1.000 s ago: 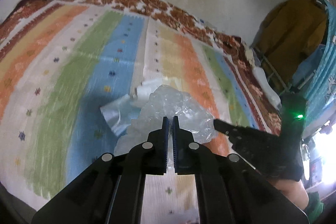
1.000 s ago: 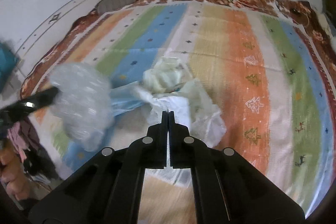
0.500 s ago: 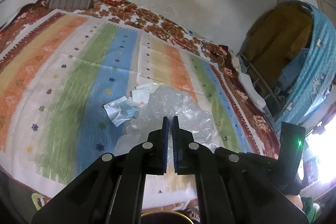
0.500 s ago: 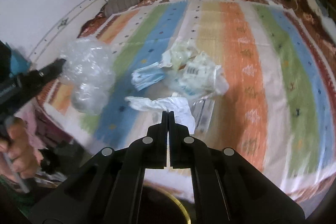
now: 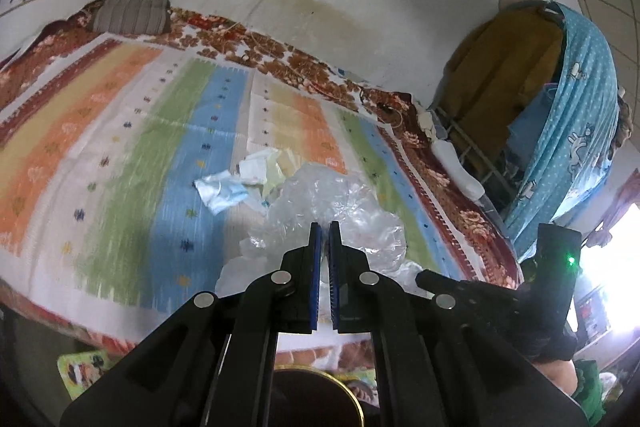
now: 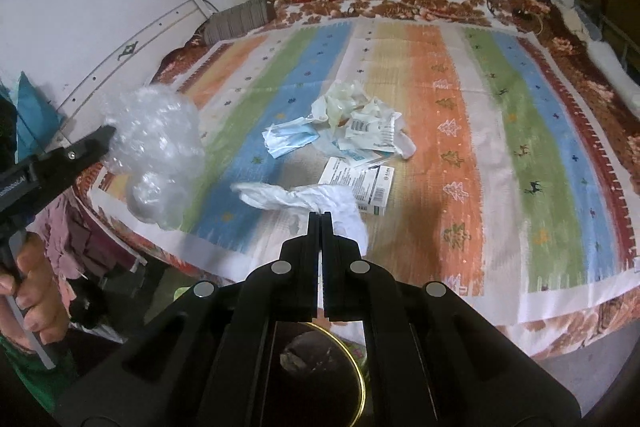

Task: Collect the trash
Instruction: 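Carry bag and tissue over the bin and open both tools, then move both open tools from the bin toward the blue mask and white medicine box, then close left tool on blue face mask while right tool grasps white medicine box, then lift mask and medicine box and carry both over the bin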

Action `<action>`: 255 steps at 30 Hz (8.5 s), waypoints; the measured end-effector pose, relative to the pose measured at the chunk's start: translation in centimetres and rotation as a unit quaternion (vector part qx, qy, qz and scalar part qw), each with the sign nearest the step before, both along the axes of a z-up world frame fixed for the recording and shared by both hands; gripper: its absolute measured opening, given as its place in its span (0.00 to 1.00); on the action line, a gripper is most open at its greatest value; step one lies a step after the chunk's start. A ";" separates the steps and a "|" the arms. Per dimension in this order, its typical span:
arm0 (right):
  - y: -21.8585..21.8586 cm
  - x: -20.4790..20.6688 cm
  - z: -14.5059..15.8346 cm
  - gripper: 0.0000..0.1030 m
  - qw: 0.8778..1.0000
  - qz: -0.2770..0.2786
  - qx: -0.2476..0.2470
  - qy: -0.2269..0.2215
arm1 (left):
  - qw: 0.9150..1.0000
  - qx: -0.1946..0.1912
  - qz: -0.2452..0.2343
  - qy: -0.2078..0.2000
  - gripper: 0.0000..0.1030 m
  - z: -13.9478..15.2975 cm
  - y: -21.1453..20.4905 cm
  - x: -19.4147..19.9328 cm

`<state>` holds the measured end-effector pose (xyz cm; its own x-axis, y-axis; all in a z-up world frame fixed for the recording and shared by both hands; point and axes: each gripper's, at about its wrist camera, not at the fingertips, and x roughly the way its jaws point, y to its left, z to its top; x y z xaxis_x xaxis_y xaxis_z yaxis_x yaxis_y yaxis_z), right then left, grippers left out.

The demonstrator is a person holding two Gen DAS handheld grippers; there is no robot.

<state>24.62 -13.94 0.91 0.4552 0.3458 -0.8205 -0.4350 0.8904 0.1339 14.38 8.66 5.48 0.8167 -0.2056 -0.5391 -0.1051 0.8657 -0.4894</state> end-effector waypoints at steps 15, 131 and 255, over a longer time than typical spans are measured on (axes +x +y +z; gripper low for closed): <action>-1.4 -6.2 -0.5 0.00 1.000 0.005 -0.021 -0.017 | 1.000 0.009 -0.023 0.005 0.03 -1.4 -3.7 -3.7; 5.7 13.0 -15.5 0.91 0.963 0.246 -0.111 0.015 | 0.971 -0.123 0.105 0.178 0.94 -15.2 10.3 14.6; 0.0 -0.2 -2.1 0.74 0.997 -0.014 -0.070 -0.016 | 0.999 0.011 -0.015 0.036 0.01 -2.1 0.0 4.4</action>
<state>24.39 -13.92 -1.21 0.4894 0.2161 -0.8448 -0.4115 0.9114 -0.0053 18.76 8.66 3.41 0.7689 -0.2175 -0.6012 -0.1126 0.8796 -0.4622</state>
